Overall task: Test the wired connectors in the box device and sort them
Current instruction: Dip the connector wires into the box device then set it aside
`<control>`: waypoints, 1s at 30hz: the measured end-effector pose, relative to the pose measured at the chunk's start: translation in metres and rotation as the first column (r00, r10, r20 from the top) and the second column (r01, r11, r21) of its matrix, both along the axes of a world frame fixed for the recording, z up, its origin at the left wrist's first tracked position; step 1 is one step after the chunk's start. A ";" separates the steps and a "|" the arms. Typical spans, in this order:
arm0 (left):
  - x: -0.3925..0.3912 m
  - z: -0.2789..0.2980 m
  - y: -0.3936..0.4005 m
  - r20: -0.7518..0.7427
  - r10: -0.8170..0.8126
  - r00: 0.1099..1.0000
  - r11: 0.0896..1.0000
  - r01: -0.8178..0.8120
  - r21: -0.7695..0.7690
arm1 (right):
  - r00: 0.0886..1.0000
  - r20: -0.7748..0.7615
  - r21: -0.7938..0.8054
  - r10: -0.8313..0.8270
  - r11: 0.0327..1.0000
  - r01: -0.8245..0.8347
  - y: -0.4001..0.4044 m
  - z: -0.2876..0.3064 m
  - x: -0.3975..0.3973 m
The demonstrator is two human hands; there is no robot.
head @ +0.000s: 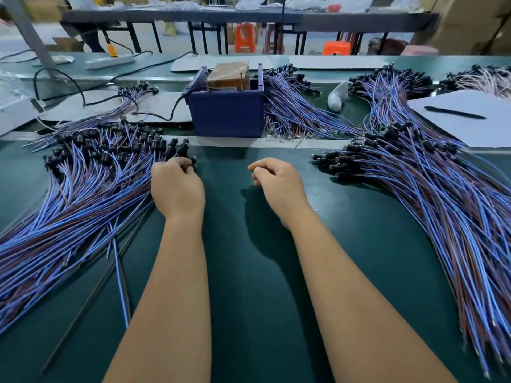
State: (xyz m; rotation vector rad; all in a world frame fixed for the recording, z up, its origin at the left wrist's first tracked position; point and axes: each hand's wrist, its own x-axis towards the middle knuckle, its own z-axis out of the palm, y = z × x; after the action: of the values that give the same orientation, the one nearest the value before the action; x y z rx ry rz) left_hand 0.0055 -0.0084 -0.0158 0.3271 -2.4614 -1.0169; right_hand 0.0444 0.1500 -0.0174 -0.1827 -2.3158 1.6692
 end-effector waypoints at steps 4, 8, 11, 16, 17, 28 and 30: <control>0.005 0.008 0.011 -0.215 -0.151 0.965 0.979 0.177 0.104 | 1.000 -0.013 -0.030 0.002 1.000 -0.003 -0.003 0.002 0.003; 0.025 0.023 0.047 -0.406 -0.336 0.850 0.751 0.502 0.429 | 0.996 -0.059 -0.269 0.068 0.960 -0.082 -0.004 0.008 0.006; 0.040 0.031 0.068 -0.439 -0.509 0.741 0.361 0.646 0.672 | 0.990 -0.073 -0.486 0.119 0.862 -0.140 -0.002 0.013 0.008; 0.045 0.027 0.083 -0.389 -0.758 0.523 0.019 0.614 0.789 | 0.994 -0.047 -0.726 0.099 0.680 -0.102 0.010 0.017 0.009; 0.043 0.026 0.081 -0.365 -0.804 0.469 -0.032 0.578 0.815 | 0.997 -0.020 -0.739 0.072 0.671 -0.063 0.013 0.018 0.009; 0.039 0.022 0.066 0.120 -0.989 0.084 0.146 0.618 0.773 | 0.998 -0.028 -0.717 0.051 0.695 -0.055 0.030 0.017 0.011; 0.033 0.020 0.064 0.079 -0.936 0.343 0.285 0.607 0.742 | 0.997 -0.063 -0.757 0.052 0.648 -0.082 0.030 0.018 0.013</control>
State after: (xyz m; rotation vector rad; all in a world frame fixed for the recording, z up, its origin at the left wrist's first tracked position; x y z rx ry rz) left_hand 0.0382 0.0554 0.0044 -0.7664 -2.6492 -2.5051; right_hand 0.0570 0.1804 0.0009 -0.2259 -1.4411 2.5683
